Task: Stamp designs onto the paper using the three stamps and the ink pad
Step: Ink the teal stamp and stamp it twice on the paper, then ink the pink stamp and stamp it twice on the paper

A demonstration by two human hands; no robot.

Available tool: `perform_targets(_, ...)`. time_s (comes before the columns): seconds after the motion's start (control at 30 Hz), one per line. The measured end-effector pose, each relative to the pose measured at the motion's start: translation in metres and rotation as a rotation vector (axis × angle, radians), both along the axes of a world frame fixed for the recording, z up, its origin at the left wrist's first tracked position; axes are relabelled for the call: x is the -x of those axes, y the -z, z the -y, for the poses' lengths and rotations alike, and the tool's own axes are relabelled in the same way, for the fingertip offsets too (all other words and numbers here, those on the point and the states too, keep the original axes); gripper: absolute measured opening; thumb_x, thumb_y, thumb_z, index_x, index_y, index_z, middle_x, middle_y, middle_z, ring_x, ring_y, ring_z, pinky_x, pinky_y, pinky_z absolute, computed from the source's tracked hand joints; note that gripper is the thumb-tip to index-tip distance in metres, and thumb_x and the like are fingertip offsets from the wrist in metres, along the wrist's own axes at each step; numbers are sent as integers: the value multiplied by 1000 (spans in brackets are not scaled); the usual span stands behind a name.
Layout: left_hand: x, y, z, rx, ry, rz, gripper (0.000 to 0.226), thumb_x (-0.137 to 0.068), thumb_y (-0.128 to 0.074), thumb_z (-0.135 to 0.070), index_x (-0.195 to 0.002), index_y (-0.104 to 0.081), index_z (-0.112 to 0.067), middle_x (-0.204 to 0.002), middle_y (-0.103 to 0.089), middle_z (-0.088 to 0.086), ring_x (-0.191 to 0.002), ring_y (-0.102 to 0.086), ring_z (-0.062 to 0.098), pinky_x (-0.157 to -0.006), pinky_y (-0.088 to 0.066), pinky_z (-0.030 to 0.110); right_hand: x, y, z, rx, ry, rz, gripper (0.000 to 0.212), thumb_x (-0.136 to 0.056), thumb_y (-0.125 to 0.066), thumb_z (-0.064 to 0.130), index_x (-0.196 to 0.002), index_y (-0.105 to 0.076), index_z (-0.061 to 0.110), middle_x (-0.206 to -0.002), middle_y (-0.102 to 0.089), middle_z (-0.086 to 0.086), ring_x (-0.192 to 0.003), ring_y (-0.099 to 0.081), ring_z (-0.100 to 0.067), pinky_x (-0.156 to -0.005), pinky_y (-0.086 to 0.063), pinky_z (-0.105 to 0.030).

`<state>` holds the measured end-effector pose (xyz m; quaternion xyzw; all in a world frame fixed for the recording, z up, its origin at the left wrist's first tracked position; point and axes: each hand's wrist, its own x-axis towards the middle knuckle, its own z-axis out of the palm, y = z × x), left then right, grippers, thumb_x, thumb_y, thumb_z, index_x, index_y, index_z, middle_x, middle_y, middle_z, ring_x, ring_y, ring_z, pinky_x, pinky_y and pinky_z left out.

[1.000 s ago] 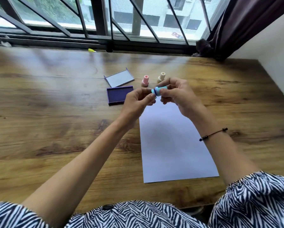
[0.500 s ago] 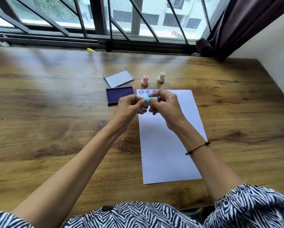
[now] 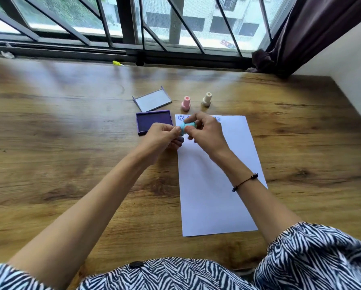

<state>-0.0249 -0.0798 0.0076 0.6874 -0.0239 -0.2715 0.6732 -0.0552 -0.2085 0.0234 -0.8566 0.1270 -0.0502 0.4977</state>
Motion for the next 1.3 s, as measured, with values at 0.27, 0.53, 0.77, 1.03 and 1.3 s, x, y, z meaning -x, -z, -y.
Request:
perform_targets(0.27, 3, -2, 15, 80, -63, -55, 26, -94, -45, -15, -78, -63, -5, -69, -58, 7, -62, -55, 13, -61, -48, 20, -88, -39, 44, 842, -148, 99, 25, -82, -53, 9, -103, -66, 14, -107, -69, -14, -105, -54, -33, -87, -43, -39)
perform_targets(0.53, -5, -3, 12, 76, -97, -26, 20, -91, -50, -15, -79, -66, -11, -73, -64, 7, -66, -60, 13, -66, -52, 24, -134, -29, 44, 1296, -411, -21, 20, -82, -57, 13, -99, -67, 20, -106, -66, -10, -107, -48, -30, -89, -35, -42)
perform_targets(0.77, -8, -2, 11, 103, -97, -22, 19, -90, -49, -13, -80, -66, -10, -72, -64, 6, -66, -60, 13, -68, -51, 25, -134, -29, 61, 1024, -444, -146, 32, -83, -60, 21, -115, -59, 20, -115, -65, -9, -112, -48, -30, -92, -40, -38)
perform_targets(1.03, -1, -7, 19, 103, -102, -53, 17, -90, -47, -7, -87, -62, -2, -75, -60, 11, -68, -56, 18, -68, -48, 25, -117, -24, 84, 854, -328, -305, 30, -77, -70, 21, -102, -64, 4, -108, -66, -17, -101, -58, -31, -83, -47, -37)
perform_targets(1.3, -2, -5, 16, 83, -166, 46, 11, -86, -54, -4, -92, -62, -7, -77, -63, 7, -69, -58, 15, -67, -51, 22, -86, -35, 65, 231, -244, -196, 13, -72, -69, 5, -85, -67, 5, -68, -61, -8, -57, -52, -15, -48, -43, -21)
